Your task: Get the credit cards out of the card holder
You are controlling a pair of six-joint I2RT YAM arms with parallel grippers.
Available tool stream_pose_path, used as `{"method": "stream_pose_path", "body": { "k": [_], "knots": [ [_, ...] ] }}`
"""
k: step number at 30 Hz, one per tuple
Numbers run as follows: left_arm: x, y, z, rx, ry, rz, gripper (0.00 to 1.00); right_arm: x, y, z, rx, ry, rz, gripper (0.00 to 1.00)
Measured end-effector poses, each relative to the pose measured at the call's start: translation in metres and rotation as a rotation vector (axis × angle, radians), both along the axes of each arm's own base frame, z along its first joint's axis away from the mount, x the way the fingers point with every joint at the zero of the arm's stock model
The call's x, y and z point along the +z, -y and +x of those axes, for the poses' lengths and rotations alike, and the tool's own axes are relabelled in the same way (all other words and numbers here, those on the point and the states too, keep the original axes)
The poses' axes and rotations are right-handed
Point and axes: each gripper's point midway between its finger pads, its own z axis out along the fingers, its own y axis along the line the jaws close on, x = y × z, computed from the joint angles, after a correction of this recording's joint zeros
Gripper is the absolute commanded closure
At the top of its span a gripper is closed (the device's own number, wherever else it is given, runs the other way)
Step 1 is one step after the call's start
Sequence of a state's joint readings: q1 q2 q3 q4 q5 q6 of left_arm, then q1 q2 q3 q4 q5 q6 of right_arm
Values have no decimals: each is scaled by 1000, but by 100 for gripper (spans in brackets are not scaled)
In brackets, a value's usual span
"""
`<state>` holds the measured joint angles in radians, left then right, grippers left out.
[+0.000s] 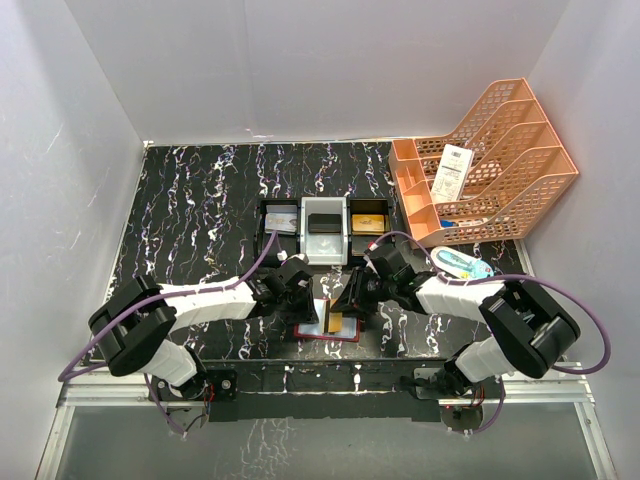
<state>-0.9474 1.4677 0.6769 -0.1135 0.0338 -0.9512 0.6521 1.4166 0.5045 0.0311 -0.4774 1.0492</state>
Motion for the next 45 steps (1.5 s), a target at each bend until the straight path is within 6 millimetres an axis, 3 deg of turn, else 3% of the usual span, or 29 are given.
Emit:
{"method": "stream_pose_path", "body": {
  "k": [19, 34, 45],
  "knots": [
    [0, 1, 0, 9, -8, -4, 83, -6, -4, -16, -66, -35, 42, 80],
    [0, 0, 0, 9, -9, -4, 83, -9, -7, -11, -126, -18, 39, 94],
    [2, 3, -1, 6, -11, -18, 78, -8, -6, -13, -112, -13, 27, 76]
  ]
}}
